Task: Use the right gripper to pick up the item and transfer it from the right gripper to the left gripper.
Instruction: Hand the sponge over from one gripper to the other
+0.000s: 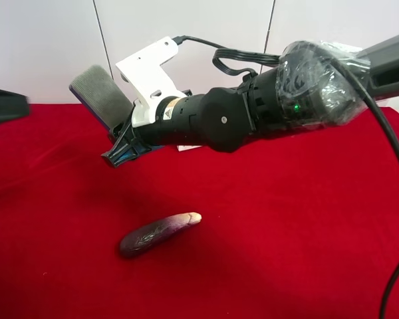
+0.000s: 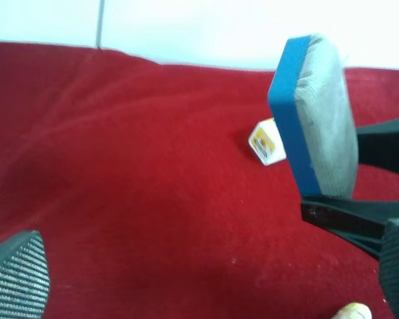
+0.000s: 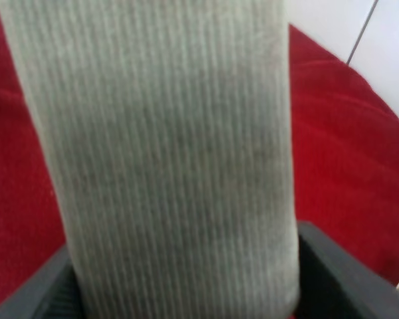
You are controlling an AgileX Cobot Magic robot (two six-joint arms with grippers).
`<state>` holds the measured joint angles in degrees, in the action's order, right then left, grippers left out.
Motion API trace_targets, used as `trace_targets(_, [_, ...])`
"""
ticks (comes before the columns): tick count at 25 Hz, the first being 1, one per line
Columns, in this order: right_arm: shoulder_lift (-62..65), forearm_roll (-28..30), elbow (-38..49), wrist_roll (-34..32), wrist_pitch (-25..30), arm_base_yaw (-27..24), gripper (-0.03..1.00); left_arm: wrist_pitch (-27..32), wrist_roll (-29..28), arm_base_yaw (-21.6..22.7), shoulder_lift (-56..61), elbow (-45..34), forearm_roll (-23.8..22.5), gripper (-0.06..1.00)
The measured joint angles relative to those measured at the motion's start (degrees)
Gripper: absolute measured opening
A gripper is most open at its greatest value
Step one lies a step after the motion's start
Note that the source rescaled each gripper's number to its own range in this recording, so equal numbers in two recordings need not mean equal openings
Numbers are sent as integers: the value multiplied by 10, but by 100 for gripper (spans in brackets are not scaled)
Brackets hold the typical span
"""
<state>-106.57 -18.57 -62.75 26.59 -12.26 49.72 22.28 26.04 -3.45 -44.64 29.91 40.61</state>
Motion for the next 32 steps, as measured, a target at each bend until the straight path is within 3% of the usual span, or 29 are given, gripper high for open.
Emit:
trace_targets(6, [0,4,0,-4,-1,0,1,-6,264,0,-174,0,273,100])
trace_targets(10, [0,4,0,-12,-1,0,1,22,503,0,-247,1,505,100])
trace_targets(11, [0,4,0,-13,-1,0,1,46,551,0,-259,1,540,100])
trace_targets(13, [0,4,0,-17,-1,0,1,81,594,0,-277,12,566,100])
trace_targets(16, [0,6,0,-25,-1,0,0,91,615,0,-289,27,581,100])
trace_targets(28, [0,22,0,-68,4,4,0,95,636,0,-291,48,584,100])
trace_targets(32, [0,54,0,-94,-7,27,0,95,640,0,-292,48,584,100])
